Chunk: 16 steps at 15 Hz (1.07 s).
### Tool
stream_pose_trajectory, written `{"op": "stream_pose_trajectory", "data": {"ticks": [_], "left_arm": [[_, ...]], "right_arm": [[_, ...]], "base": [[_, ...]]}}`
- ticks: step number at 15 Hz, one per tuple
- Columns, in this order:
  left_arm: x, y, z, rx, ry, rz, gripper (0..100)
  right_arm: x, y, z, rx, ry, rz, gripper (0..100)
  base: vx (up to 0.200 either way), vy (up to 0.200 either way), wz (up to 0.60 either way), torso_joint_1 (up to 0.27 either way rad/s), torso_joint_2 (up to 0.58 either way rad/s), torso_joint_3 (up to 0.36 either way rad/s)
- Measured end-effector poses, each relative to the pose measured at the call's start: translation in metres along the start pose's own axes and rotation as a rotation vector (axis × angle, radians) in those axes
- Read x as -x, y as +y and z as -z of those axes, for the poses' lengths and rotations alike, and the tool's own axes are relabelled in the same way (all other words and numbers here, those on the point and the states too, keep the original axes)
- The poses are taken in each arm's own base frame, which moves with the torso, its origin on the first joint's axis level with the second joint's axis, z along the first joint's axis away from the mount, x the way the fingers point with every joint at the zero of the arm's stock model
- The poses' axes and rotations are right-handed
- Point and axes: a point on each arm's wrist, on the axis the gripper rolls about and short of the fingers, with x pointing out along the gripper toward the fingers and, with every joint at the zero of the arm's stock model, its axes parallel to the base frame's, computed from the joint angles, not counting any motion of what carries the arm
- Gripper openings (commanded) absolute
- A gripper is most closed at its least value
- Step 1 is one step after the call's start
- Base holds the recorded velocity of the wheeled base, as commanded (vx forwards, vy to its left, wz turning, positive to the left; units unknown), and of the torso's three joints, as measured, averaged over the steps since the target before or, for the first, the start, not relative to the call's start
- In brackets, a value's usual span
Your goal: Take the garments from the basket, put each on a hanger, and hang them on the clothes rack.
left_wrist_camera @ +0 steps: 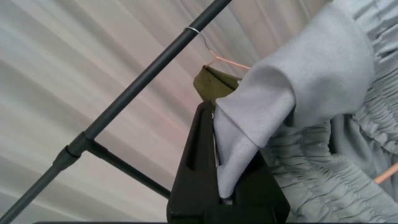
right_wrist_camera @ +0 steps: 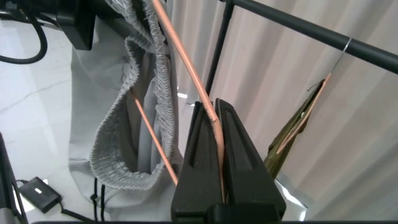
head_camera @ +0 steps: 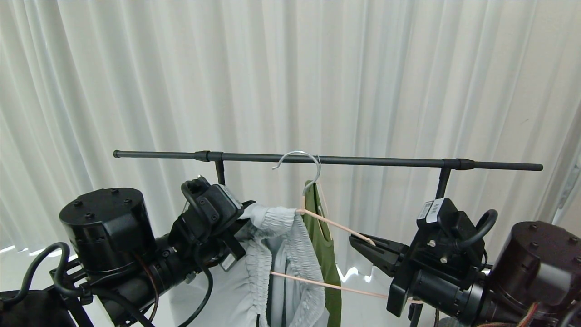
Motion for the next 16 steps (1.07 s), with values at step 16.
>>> {"op": "stream_pose_trajectory", "data": {"ticks": [16], "left_arm": [[-0.014,0.036,-0.001,0.217,0.177,-0.464,0]], "right_arm": [[-0.017,-0.003,0.023,-0.021,0.091,0.018,100]], "base": [[0.000,0.000,0.00,0.000,0.00,0.000]]}}
